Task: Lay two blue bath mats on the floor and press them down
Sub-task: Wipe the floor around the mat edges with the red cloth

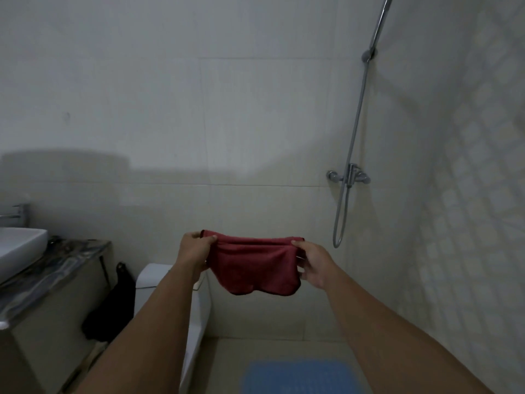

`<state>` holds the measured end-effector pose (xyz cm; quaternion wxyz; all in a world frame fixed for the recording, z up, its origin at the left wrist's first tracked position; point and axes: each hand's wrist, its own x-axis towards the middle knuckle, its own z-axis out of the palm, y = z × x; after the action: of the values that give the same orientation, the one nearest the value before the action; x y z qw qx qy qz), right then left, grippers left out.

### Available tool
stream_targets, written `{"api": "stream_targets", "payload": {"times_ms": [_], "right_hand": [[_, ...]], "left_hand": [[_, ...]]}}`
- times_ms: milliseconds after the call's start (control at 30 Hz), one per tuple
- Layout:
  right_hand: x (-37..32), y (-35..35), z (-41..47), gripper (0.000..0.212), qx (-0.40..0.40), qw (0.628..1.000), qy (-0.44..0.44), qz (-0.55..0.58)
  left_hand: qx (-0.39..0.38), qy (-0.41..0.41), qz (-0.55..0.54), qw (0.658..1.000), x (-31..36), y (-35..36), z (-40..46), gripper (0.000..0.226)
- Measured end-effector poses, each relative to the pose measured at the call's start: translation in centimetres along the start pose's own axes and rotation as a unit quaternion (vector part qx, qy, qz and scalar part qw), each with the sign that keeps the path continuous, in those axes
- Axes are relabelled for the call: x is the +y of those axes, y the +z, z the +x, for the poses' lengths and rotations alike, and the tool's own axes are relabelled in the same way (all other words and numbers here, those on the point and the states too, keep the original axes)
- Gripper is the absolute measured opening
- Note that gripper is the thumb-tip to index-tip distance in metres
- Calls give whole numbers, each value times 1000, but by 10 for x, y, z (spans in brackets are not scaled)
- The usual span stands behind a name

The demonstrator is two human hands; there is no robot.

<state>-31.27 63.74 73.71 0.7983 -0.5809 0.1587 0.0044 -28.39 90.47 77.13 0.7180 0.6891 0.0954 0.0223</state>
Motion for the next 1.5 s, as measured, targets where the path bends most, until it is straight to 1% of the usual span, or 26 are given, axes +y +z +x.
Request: {"api": "stream_targets", "payload": {"times_ms": [67, 100, 133, 200, 267, 400, 500, 567, 633, 733, 767, 833, 900, 967, 1033, 1100, 1167, 1200, 1300, 1333, 1400, 1433, 1500], "right_hand": [[-6, -4, 1, 9, -12, 1000, -2, 25], [-8, -5, 2, 8, -13, 999, -2, 35], [-11, -6, 3, 12, -11, 999, -2, 39], [-10, -8, 5, 19, 4, 1000, -6, 14], [-8, -11, 6, 21, 24, 999, -16, -17], [-7, -19, 4, 14, 51, 994, -42, -82], [-11, -22, 4, 23, 37, 993, -48, -103], [-17, -24, 3, 32, 19, 992, -48, -117], [-23, -26, 3, 31, 0, 990, -42, -135], [-23, -25, -4, 24, -35, 987, -43, -152], [-12, -21, -16, 26, -62, 985, -30, -157], [-1, -18, -28, 39, -97, 981, -21, -168], [-1, -20, -29, 42, -101, 977, -26, -188], [-8, -23, -26, 37, -94, 972, -37, -212], [-11, -25, -24, 29, -91, 965, -47, -240], [-11, -26, -21, 22, -72, 951, -70, -292], [-12, -24, -19, 19, -54, 934, -101, -339], [-12, -22, -19, 18, -53, 931, -110, -344], [-14, -17, -25, 12, -81, 949, -93, -290], [-15, -16, -27, 18, -94, 952, -83, -279], [-16, -15, -30, 28, -108, 952, -78, -275], [-16, -15, -31, 29, -109, 952, -82, -274], [-15, -13, -31, 23, -99, 948, -100, -285]], "left_hand": [[19, 31, 16, 999, 4, -3, 0, 29], [20, 45, 26, 998, 6, -4, 0, 29], [16, 59, 34, 998, 8, -4, 0, 28], [14, 86, 61, 994, 10, -5, 0, 20], [12, 117, 93, 989, 7, -7, 1, 11], [-10, 150, 135, 979, -1, -10, 3, 20], [-19, 156, 142, 977, -1, -11, 7, 29], [-24, 157, 151, 976, 4, -13, 12, 29], [-31, 157, 155, 975, 10, -15, 16, 27], [-68, 151, 145, 975, 11, -25, 14, 31], [-71, 143, 152, 975, 5, -41, -1, 34], [-73, 140, 168, 973, -4, -57, -10, 36], [-76, 136, 179, 971, -3, -63, -10, 37], [-79, 141, 198, 967, 2, -63, -8, 37], [-75, 151, 229, 959, 3, -64, -5, 35], [-61, 169, 269, 946, 2, -63, -4, 30], [-45, 184, 312, 931, 1, -63, -3, 25], [-36, 191, 332, 923, 2, -65, -5, 25], [-8, 215, 362, 907, 3, -73, -11, 23], [1, 218, 365, 905, 3, -76, -12, 21], [8, 220, 371, 902, 4, -82, -16, 19], [9, 220, 372, 902, 4, -85, -16, 19], [13, 219, 377, 900, 4, -89, -17, 19]]}}
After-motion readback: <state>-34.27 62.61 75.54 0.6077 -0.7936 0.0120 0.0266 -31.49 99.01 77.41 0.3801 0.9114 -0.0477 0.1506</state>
